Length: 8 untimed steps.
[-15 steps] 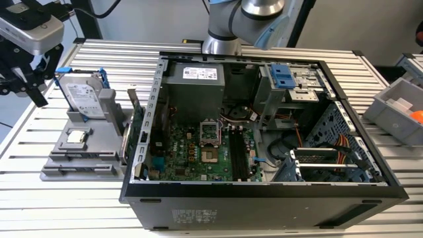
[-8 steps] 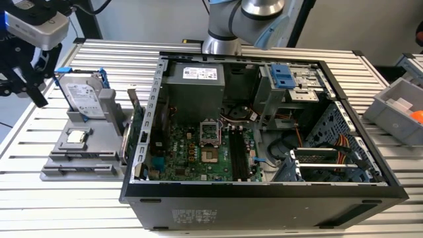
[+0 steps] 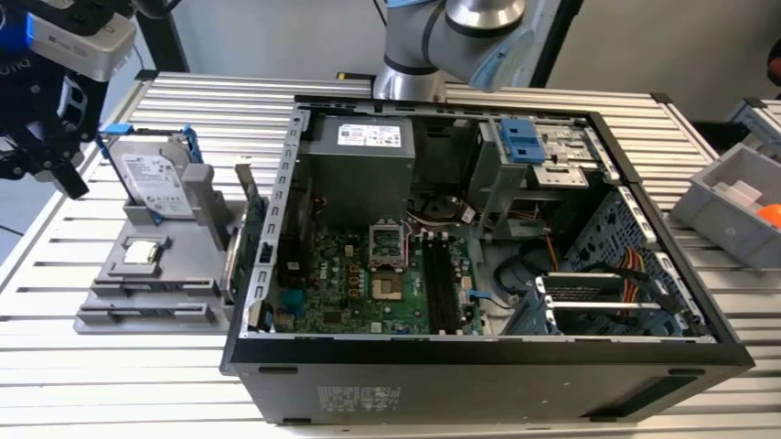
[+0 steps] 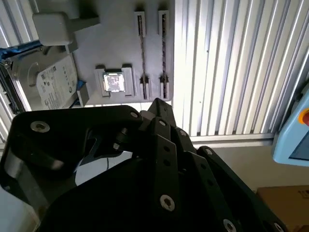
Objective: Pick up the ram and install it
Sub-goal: 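Pick up the ram and move it above insertion slot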
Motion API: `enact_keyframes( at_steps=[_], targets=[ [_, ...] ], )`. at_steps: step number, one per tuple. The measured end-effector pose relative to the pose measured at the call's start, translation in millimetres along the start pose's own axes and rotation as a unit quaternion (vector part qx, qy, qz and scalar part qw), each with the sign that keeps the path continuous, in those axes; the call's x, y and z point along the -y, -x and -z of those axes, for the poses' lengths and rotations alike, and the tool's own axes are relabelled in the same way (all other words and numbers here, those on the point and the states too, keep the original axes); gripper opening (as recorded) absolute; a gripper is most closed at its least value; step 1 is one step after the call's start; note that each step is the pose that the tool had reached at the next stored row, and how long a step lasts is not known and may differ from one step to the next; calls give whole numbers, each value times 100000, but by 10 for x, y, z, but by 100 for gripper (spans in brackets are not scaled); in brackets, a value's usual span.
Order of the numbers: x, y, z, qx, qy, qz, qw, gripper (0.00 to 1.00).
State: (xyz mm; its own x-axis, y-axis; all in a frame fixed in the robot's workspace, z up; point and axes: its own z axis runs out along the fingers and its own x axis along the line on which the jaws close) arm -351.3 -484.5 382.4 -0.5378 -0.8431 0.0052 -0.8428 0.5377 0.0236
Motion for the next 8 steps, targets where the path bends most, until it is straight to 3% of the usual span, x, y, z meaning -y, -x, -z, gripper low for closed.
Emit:
enact_keyframes(
  at_steps=[4,8],
  targets=[
    [0,0,0,-40,-13,1485,99989,0],
    [0,0,0,-47,-15,1749,99985,0]
  ],
)
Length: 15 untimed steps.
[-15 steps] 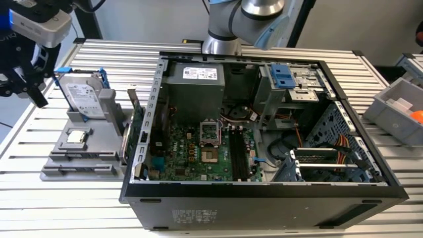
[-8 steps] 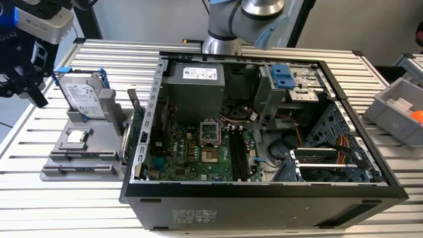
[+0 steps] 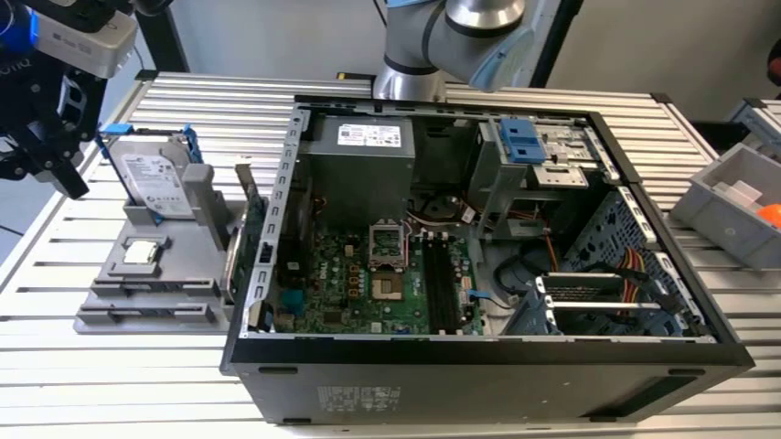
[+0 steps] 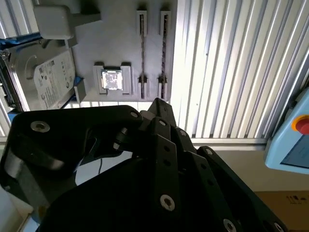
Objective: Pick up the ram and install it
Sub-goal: 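Pick up the ram and move it above insertion slot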
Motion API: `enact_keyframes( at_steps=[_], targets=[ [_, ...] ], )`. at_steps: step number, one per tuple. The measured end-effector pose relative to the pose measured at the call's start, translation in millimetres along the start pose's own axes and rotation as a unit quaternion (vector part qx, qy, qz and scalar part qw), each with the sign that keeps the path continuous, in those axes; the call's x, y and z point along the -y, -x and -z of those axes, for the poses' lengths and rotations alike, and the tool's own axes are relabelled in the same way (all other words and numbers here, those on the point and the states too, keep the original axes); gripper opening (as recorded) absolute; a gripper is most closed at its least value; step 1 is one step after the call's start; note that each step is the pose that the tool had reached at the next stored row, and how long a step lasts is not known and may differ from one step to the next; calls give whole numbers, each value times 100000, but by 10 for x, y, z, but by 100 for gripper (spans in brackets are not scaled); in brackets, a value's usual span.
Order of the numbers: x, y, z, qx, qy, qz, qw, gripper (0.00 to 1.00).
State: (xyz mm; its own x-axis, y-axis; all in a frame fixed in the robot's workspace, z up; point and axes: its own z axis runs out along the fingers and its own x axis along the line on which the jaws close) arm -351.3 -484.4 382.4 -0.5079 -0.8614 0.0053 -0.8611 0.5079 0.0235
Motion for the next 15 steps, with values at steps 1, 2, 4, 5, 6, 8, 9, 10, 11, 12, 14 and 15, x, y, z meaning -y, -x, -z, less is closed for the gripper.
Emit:
enact_keyframes(
  at_steps=[1,2,4,5,6,8,9,10,11,12,14,15],
  targets=[
    [0,0,0,-2,1,19,100000,0],
    [0,0,0,-2,1,41,100000,0],
    [0,0,0,-3,0,82,100000,0],
    [0,0,0,-3,0,104,100000,0],
    [0,0,0,-5,0,124,100000,0],
    [0,0,0,-7,1,166,100000,0],
    [0,0,0,-5,1,187,100000,0],
    [0,0,0,-6,1,207,100000,0],
    [0,0,0,-7,0,220,100000,0],
    [0,0,0,-8,-1,265,100000,0],
    [0,0,0,-14,-2,552,99998,0],
    [0,0,0,-17,-5,802,99997,0]
  ],
)
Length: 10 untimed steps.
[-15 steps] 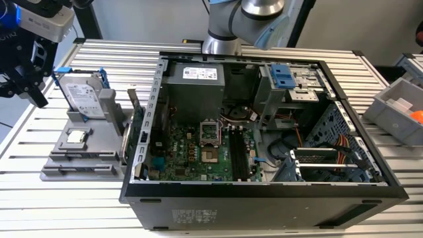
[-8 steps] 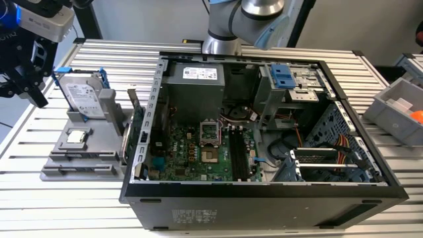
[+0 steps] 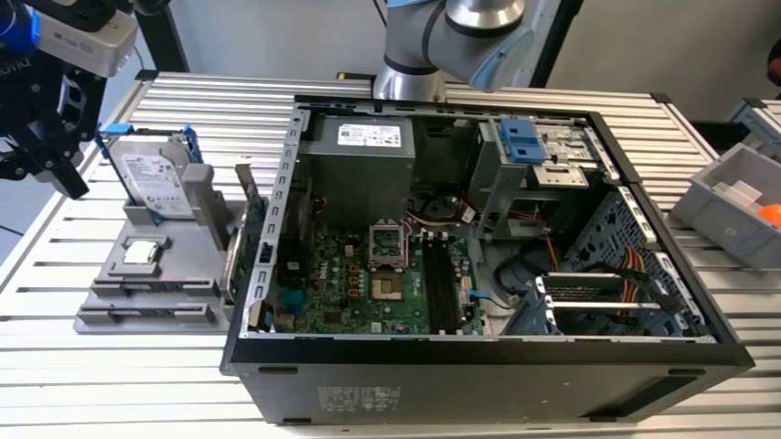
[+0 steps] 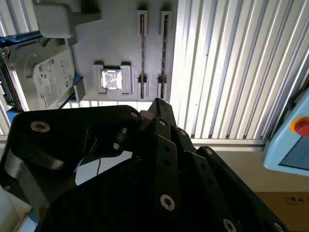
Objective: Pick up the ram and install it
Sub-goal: 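Pick up the ram and move it above insertion slot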
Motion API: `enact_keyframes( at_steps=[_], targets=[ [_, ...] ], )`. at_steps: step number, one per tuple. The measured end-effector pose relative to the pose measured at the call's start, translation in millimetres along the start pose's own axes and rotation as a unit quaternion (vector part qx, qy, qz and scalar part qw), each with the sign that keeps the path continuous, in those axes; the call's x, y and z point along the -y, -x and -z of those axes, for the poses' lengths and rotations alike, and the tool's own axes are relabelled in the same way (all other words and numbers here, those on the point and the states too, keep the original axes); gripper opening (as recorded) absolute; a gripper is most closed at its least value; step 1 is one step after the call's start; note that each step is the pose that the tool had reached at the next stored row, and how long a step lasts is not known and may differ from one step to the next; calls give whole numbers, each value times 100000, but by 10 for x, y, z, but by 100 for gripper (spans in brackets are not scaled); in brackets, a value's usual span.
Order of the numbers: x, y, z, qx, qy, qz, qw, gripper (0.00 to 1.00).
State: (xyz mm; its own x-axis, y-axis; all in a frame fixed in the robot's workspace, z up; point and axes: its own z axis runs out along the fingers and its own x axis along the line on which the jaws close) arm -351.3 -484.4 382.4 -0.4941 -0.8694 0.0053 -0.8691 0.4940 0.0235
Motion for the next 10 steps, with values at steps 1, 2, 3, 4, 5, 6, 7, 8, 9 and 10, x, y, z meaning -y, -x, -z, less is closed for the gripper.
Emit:
enact_keyframes(
  at_steps=[1,2,3,4,5,6,7,8,9,10],
  targets=[
    [0,0,0,-7,-2,363,99999,0],
    [0,0,0,-14,-5,707,99998,0],
    [0,0,0,-28,-4,1111,99994,0],
    [0,0,1,-43,-6,1486,99989,0],
    [-1,0,1,-51,-6,1844,99983,0],
    [-1,0,1,-58,-8,2212,99976,0],
    [0,0,1,-65,-12,2601,99966,0],
    [0,0,0,-73,-12,2970,99956,0],
    [0,0,0,-81,-18,3346,99944,0],
    [0,0,0,-87,-18,3677,99932,0]
  ],
)
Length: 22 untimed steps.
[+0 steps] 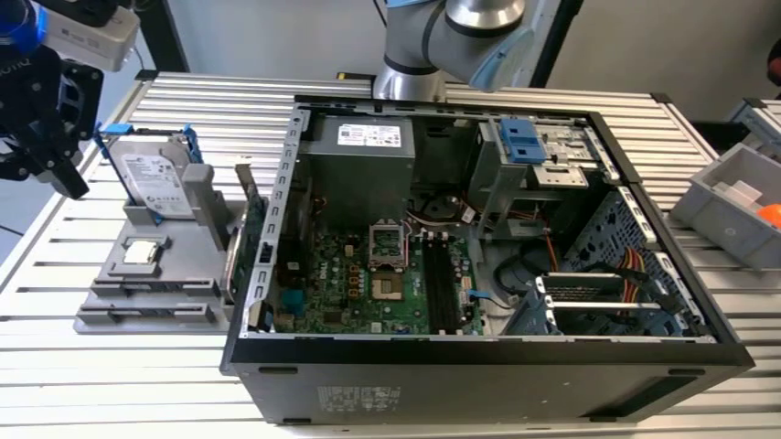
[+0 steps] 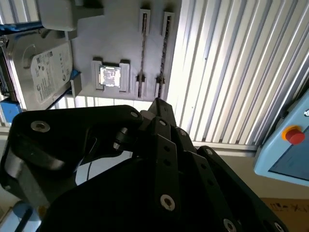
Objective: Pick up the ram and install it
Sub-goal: 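Pick up the ram and move it above insertion slot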
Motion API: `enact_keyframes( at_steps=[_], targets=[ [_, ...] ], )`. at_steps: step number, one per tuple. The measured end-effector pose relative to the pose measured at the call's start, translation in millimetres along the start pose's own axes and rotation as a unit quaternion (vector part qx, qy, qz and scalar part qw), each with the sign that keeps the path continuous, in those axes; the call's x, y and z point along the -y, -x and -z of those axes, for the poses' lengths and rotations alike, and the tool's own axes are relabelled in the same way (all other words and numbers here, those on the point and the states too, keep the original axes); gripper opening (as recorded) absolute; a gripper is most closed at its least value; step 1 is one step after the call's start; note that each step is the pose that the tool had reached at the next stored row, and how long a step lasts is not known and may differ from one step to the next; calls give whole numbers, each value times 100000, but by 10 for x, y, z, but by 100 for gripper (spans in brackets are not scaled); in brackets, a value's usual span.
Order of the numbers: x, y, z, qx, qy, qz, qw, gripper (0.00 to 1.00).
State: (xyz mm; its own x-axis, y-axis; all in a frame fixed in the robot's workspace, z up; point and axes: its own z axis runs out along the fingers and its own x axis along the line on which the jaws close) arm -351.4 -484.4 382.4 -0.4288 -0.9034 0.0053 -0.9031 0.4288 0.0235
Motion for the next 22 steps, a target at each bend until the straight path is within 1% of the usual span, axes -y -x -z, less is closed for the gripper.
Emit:
enact_keyframes(
  at_steps=[5,9,13,14,16,17,18,19,20,21,22],
  targets=[
    [0,0,0,-33,-7,1451,99989,0],
    [0,0,0,-69,-16,2924,99957,0],
    [0,0,0,-129,-29,5481,99850,0],
    [0,0,0,-147,-34,5894,99826,0],
    [-5,-1,1,-163,-34,6204,99807,0],
    [-5,-2,1,-164,-72,6667,99777,0],
    [-5,-2,1,-149,-157,7301,99733,0],
    [-6,-3,-1,-85,-337,7974,99681,0],
    [-6,-3,-2,6,-610,8579,99629,0],
    [-6,-3,-4,145,-1016,9119,99578,0],
    [-5,-3,-5,334,-1557,9597,99526,0]
  ],
)
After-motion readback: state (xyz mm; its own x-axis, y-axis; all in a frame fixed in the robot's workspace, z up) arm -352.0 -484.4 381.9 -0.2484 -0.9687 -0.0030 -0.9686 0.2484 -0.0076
